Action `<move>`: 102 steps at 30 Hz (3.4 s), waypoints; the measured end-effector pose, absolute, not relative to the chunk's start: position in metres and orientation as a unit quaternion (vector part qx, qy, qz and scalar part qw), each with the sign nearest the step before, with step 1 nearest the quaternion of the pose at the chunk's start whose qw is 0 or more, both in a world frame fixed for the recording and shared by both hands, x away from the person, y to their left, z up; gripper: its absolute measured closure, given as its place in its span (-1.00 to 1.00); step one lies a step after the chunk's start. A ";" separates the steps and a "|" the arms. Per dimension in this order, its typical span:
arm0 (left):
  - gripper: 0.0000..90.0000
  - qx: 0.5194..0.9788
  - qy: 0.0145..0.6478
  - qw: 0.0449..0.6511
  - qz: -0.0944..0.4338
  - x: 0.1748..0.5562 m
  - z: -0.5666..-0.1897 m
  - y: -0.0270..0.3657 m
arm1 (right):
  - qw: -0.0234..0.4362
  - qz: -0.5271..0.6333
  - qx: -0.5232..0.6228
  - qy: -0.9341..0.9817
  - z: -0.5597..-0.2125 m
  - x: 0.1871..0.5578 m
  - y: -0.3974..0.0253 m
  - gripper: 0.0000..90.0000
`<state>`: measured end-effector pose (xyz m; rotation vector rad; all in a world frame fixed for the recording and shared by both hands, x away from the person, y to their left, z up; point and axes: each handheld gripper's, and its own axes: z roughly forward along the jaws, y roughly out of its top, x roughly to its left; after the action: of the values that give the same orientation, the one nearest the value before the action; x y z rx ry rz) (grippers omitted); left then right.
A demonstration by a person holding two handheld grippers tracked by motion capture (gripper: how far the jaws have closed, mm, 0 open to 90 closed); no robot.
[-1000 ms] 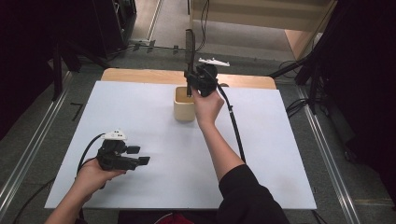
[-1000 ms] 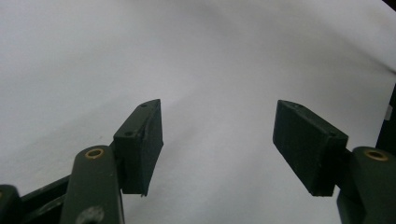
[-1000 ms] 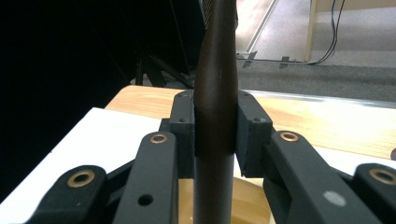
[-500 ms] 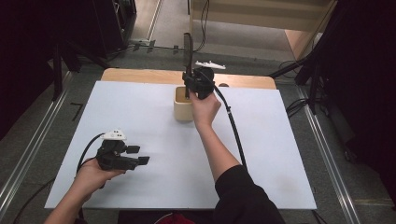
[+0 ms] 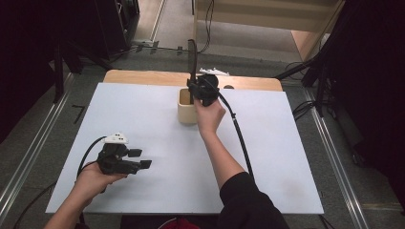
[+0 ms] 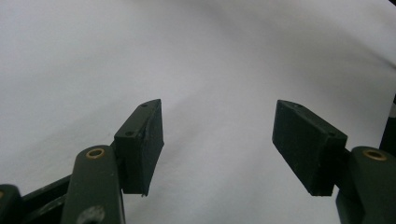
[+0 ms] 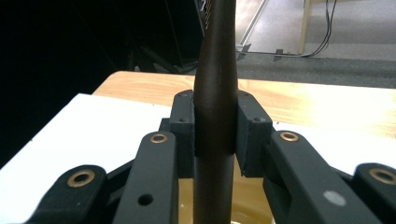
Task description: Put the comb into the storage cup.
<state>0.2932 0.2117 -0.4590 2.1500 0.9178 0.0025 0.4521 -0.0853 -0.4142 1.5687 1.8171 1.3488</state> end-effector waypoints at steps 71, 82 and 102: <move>-0.23 0.848 0.361 0.388 -0.003 0.293 -0.461 0.209 | 0.216 0.472 0.501 0.692 -0.434 0.424 -0.090 -0.49; -0.23 0.849 0.362 0.386 -0.003 0.293 -0.461 0.209 | 0.207 0.465 0.493 0.706 -0.431 0.416 -0.094 -0.54; -0.23 0.849 0.362 0.384 -0.002 0.294 -0.462 0.210 | 0.177 0.446 0.484 0.732 -0.433 0.397 -0.103 -0.55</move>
<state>0.2939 0.2100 -0.4616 2.1641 0.9238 -0.0039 0.3967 -0.1030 -0.4330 1.3695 2.0716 1.2635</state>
